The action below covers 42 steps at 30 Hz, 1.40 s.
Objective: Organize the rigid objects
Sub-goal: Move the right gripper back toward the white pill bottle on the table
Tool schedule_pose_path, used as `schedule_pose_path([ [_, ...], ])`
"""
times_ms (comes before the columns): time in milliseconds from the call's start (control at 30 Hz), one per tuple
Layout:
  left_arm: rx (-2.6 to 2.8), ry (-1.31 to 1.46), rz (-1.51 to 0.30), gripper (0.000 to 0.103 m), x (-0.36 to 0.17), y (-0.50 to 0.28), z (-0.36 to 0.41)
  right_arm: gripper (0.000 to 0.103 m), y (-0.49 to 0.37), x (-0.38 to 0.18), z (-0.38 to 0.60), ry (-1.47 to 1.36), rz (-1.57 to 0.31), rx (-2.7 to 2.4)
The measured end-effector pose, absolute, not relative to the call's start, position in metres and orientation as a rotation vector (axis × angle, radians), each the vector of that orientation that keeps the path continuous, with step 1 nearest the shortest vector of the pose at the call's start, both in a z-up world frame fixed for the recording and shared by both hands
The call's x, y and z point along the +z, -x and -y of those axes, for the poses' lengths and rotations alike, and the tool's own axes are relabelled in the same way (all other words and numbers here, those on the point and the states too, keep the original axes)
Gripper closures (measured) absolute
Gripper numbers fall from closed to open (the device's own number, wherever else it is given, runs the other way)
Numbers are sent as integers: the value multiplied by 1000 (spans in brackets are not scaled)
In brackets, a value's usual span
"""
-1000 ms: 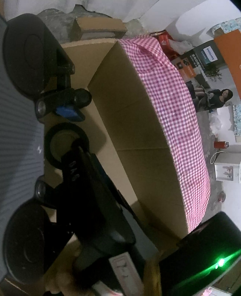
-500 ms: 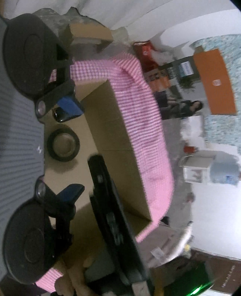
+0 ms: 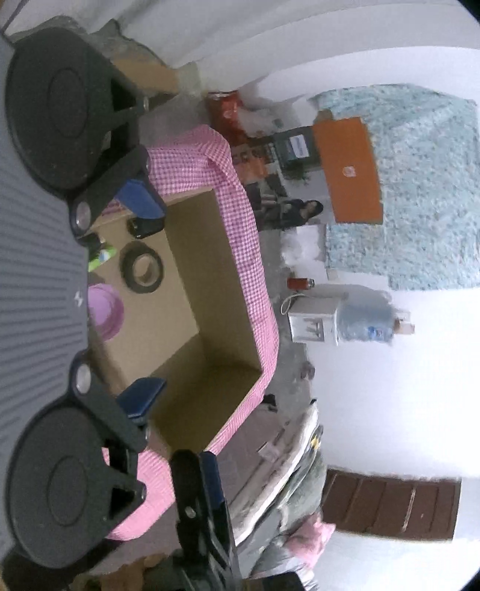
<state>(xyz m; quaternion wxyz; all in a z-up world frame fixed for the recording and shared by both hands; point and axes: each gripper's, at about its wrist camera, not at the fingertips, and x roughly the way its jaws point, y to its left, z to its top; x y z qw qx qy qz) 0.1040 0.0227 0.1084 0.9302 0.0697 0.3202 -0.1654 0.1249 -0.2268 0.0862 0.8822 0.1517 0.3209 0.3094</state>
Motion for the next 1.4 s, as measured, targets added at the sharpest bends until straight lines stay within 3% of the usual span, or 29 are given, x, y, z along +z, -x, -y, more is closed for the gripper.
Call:
schedule_pose_path([
  [333, -294, 40, -727, 7, 58, -50, -35, 1, -56, 46, 188, 2, -649, 404],
  [533, -229, 42, -724, 0, 41, -33, -45, 1, -49, 38, 172, 164, -575, 284],
  [800, -258, 116, -742, 0, 29, -27, -47, 1, -34, 44, 186, 72, -500, 347],
  [1400, -280, 183, -721, 0, 17, -15, -57, 1, -29, 31, 185, -139, -548, 524],
])
